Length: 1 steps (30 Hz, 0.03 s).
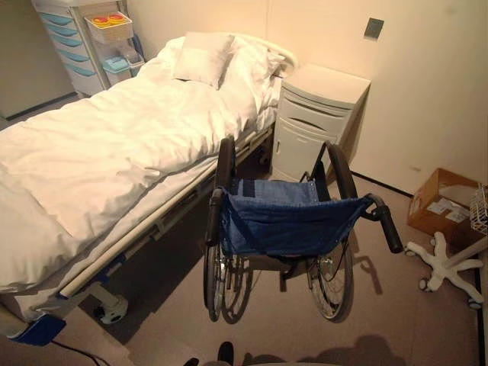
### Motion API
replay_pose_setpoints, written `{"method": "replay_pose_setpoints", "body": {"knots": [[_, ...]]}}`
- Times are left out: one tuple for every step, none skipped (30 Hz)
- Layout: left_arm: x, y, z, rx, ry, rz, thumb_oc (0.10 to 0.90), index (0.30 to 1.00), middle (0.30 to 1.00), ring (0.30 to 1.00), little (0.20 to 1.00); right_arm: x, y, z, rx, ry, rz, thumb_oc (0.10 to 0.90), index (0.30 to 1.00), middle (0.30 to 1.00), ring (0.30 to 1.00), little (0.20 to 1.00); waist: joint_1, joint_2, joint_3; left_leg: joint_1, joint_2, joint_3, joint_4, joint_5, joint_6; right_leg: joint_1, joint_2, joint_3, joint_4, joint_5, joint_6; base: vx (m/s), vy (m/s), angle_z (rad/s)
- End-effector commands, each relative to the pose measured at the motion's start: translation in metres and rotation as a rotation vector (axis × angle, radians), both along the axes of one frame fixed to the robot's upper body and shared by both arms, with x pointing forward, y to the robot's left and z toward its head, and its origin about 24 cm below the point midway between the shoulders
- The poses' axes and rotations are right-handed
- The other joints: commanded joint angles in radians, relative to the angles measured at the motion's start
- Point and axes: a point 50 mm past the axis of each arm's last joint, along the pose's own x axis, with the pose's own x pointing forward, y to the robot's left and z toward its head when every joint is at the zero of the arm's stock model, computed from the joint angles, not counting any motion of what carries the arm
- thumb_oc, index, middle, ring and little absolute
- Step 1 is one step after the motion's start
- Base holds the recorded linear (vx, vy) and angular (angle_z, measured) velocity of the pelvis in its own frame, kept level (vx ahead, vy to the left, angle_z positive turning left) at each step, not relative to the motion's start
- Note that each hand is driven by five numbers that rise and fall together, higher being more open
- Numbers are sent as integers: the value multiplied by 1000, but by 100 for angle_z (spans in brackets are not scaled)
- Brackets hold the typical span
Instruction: Push the wheelchair next to the bed
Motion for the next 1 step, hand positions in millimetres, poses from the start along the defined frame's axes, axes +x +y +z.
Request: {"method": "replay_pose_setpoints", "body": {"knots": [[12,-23,-5,-41,-1,-46,800,900,900,900,900,-5,-2,0,-2,53,78,800,900,900,900,900,20,82,18,158,35,-7,11,-170,-54,-114,23,8,6,144,-4,-7,7,3]]}}
